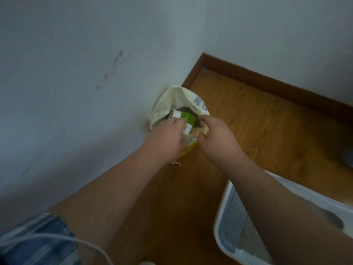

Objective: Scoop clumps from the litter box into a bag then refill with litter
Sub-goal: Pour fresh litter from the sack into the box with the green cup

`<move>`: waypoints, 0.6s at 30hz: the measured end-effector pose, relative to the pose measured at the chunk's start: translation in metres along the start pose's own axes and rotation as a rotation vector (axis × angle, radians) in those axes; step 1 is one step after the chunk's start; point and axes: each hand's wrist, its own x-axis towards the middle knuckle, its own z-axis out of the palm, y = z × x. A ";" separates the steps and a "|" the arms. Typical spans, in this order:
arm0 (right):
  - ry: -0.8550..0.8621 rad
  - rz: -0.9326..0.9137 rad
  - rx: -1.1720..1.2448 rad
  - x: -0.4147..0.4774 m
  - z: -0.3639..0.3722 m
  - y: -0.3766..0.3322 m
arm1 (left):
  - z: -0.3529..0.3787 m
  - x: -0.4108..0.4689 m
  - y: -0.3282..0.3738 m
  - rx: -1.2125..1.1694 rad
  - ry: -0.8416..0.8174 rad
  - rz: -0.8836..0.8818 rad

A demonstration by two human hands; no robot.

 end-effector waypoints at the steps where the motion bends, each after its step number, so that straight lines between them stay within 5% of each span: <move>1: 0.003 -0.020 -0.017 0.006 0.006 0.006 | 0.009 0.007 -0.003 0.007 0.010 0.014; 7: -0.039 -0.176 -0.225 0.015 0.029 0.031 | 0.029 0.026 -0.009 -0.046 0.016 0.042; 18: 0.009 -0.157 -0.098 0.035 0.028 0.011 | 0.011 0.017 -0.042 -0.205 0.166 -0.188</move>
